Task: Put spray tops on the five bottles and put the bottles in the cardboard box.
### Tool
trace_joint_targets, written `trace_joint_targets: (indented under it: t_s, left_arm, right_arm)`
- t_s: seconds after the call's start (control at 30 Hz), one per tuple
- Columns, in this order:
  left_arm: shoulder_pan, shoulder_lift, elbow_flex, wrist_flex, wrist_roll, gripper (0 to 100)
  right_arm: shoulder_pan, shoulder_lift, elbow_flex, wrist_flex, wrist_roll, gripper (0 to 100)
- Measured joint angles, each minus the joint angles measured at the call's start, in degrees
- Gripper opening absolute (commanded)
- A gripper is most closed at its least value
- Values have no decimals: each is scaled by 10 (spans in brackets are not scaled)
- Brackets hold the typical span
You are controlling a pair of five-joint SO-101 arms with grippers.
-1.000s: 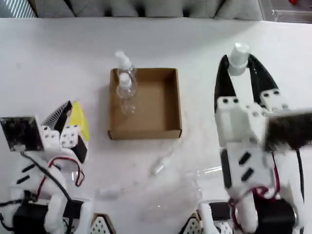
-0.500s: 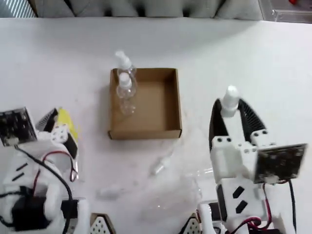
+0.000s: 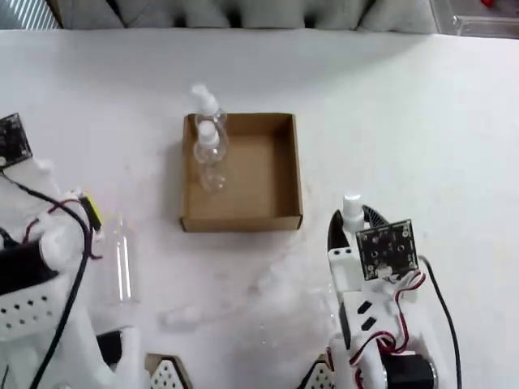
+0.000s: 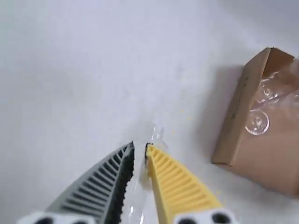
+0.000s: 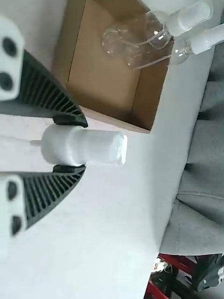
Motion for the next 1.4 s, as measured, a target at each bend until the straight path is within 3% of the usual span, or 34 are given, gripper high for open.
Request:
trace_joint_targets:
  t_s: [0.17,0.43,0.77,1.03,1.4]
  left_arm:
    - [33,62,-14,24,0,68]
    - [59,94,99,-22,0,286]
    - [57,77,215,-72,-1,282]
    - [22,140,216,-104,-94,283]
    - [17,255,215,-159,-134,283]
  right_arm:
    - [0,0,4,17,0,16]
    - [0,0,11,20,0,16]
    - [0,0,19,20,0,16]
    - [0,0,19,20,0,16]
    - [0,0,19,20,0,16]
